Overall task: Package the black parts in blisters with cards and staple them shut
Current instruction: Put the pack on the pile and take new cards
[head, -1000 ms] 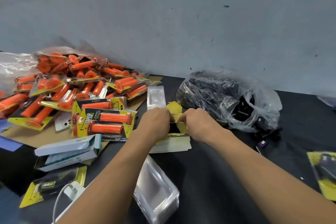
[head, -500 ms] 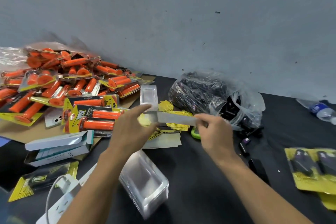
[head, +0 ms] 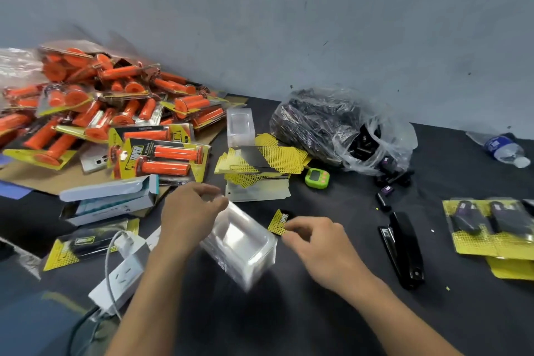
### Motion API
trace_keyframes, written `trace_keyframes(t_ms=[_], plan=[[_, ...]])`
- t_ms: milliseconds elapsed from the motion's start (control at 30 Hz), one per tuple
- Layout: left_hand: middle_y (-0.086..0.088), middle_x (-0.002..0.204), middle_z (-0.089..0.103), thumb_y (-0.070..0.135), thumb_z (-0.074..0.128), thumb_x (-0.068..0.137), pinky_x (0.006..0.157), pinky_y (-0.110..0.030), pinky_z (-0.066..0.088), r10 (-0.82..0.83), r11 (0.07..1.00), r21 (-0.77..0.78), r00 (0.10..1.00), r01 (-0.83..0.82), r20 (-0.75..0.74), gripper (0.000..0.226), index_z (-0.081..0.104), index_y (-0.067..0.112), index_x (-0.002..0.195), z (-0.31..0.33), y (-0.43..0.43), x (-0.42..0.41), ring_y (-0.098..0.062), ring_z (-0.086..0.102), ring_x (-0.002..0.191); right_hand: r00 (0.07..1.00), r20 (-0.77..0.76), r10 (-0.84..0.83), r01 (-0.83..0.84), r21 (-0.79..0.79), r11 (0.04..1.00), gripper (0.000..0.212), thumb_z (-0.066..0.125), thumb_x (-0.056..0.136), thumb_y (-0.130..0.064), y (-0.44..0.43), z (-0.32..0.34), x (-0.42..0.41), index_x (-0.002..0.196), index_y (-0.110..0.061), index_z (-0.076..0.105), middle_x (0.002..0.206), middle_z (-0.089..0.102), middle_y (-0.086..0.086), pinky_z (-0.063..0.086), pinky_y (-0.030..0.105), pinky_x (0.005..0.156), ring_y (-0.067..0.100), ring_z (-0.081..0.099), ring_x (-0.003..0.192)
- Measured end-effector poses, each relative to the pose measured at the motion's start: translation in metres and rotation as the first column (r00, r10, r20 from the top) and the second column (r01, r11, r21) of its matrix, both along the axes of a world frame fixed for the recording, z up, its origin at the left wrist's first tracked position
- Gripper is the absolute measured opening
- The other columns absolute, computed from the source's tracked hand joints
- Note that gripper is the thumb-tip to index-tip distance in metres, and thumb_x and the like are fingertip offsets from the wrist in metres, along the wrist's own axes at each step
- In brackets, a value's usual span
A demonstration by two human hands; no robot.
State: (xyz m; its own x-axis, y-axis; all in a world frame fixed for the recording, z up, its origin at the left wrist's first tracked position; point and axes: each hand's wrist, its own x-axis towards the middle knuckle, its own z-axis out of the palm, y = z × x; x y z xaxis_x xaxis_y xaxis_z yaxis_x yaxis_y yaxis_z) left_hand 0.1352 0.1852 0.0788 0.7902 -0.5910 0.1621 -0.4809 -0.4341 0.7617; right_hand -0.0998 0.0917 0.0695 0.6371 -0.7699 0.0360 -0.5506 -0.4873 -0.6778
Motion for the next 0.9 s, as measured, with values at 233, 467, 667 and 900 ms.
trace_keyframes(t_ms=[233, 467, 667, 900], plan=[[0.024, 0.102, 0.063, 0.03, 0.087, 0.077, 0.087, -0.025, 0.041, 0.01, 0.992, -0.127, 0.99, 0.008, 0.14, 0.017, 0.081, 0.034, 0.093, -0.002, 0.003, -0.012, 0.003, 0.056, 0.095, 0.993, -0.113, -0.044, 0.031, -0.111, 0.993, 0.015, 0.058, 0.086, -0.048, 0.039, 0.012, 0.038, 0.088, -0.034, 0.062, 0.088, 0.072, -0.007, 0.051, 0.036, 0.076, 0.025, 0.065, 0.088], [0.006, 0.077, 0.076, 0.018, 0.093, 0.072, 0.065, -0.024, 0.053, -0.192, 0.934, -0.342, 0.95, 0.101, -0.244, 0.018, 0.079, 0.026, 0.081, 0.018, 0.013, 0.0, -0.006, 0.067, 0.07, 0.999, -0.018, -0.035, 0.032, -0.168, 0.985, 0.042, 0.058, 0.093, -0.036, 0.049, 0.012, 0.051, 0.135, -0.037, 0.059, 0.119, 0.072, -0.006, 0.053, 0.04, 0.094, 0.024, 0.064, 0.109], [-0.01, 0.096, 0.08, 0.015, 0.085, 0.084, 0.067, -0.021, 0.058, -0.417, 0.836, -0.535, 0.777, 0.124, -0.472, 0.024, 0.076, 0.022, 0.105, 0.049, 0.025, 0.0, -0.02, 0.076, 0.083, 0.947, 0.295, -0.126, 0.129, 0.008, 0.992, 0.011, 0.066, 0.091, -0.028, 0.038, 0.025, 0.06, 0.091, -0.031, 0.076, 0.079, 0.07, -0.025, 0.051, 0.019, 0.069, -0.004, 0.065, 0.08], [0.004, 0.116, 0.077, 0.011, 0.073, 0.09, 0.088, -0.038, 0.063, -0.542, 0.775, -0.617, 0.644, 0.135, -0.54, 0.028, 0.08, 0.027, 0.112, 0.044, 0.02, -0.068, -0.012, 0.072, 0.111, 0.764, 0.556, -0.328, 0.222, 0.251, 0.942, 0.021, 0.067, 0.093, -0.013, 0.028, 0.027, 0.025, 0.08, -0.027, 0.075, 0.073, 0.076, -0.008, 0.058, 0.032, 0.055, 0.009, 0.067, 0.056]])
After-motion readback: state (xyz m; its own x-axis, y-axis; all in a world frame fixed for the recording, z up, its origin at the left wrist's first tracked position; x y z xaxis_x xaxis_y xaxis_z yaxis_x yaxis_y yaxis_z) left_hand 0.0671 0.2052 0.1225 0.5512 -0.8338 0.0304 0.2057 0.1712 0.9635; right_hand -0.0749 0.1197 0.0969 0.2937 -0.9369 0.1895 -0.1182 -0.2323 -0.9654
